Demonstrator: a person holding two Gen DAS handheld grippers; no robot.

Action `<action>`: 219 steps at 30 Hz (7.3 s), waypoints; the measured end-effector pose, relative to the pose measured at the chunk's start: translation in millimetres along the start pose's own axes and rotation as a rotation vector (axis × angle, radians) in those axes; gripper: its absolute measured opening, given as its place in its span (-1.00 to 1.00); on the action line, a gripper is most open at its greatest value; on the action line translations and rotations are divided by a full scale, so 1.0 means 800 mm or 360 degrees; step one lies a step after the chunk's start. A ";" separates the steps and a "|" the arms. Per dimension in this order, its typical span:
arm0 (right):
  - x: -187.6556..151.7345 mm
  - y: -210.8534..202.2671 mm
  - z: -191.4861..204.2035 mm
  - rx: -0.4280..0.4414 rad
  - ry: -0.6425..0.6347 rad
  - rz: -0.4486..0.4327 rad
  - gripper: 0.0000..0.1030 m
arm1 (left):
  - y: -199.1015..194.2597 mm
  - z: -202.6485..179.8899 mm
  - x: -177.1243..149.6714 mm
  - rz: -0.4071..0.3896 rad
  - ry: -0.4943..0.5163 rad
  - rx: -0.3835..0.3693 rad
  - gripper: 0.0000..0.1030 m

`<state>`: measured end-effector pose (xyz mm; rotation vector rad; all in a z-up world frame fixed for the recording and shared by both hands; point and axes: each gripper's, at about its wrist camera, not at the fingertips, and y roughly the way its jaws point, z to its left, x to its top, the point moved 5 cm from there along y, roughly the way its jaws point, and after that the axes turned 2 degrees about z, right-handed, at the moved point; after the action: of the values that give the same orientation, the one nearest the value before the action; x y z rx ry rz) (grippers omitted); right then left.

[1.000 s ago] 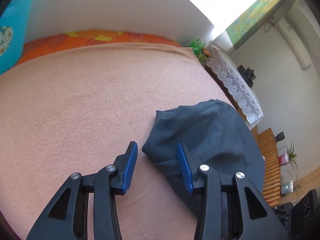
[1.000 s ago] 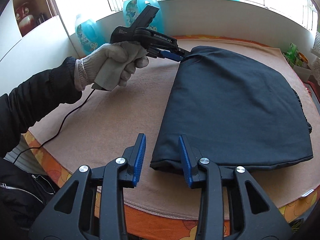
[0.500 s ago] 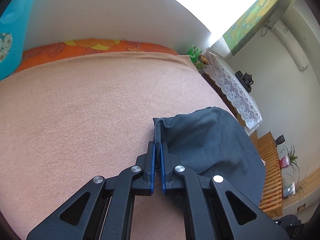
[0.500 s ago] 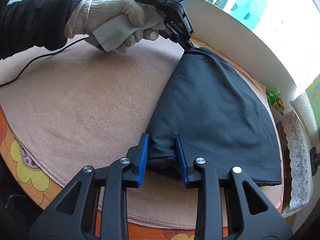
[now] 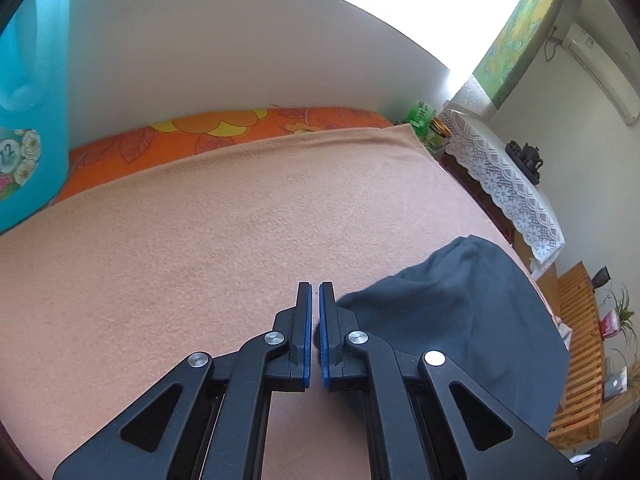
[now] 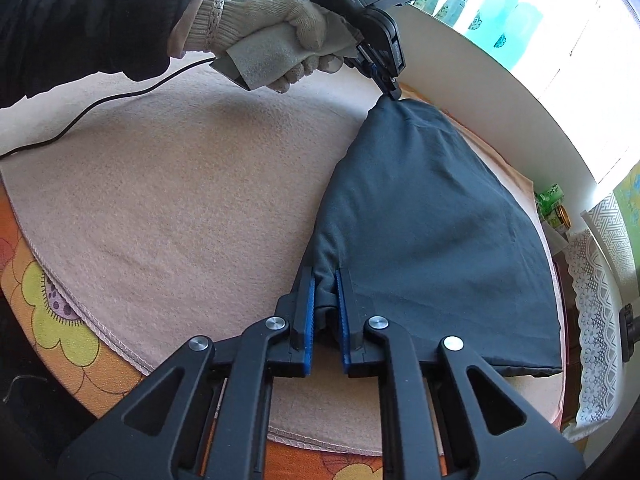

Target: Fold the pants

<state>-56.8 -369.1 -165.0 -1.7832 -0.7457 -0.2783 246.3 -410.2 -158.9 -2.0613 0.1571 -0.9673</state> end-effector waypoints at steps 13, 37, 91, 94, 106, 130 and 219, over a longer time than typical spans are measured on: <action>-0.018 -0.053 -0.086 0.0143 0.0432 -0.0205 -0.62 | -0.077 -0.043 -0.029 -0.0070 0.0162 -0.0010 -0.55; -0.052 0.075 -0.376 0.0221 0.0913 0.0081 0.52 | -0.022 -0.101 -0.118 0.0224 -0.0065 -0.0133 0.08; -0.062 0.137 -0.383 0.0650 0.1101 0.0172 -0.05 | -0.004 -0.133 -0.129 0.0091 0.0195 -0.0028 -0.60; -0.062 0.134 -0.381 0.0655 0.1120 0.0132 -0.24 | -0.005 -0.131 -0.128 0.0087 0.0161 -0.0061 -0.60; -0.016 0.073 -0.352 0.0410 0.0924 -0.0045 -0.69 | -0.039 -0.147 -0.110 -0.0036 0.0181 -0.0141 -0.83; 0.223 0.068 -0.418 0.0253 0.0594 -0.0455 -0.71 | -0.096 -0.090 0.076 -0.0502 0.0161 0.0062 -0.87; 0.008 -0.143 -0.133 -0.0396 0.1084 -0.0581 0.89 | -0.280 -0.126 -0.222 -0.0551 0.0072 0.0434 0.57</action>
<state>-103.2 -445.0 -36.6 -1.6094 -0.5432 -1.1979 4.6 -254.7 -62.4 -1.8470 -0.3035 -1.1729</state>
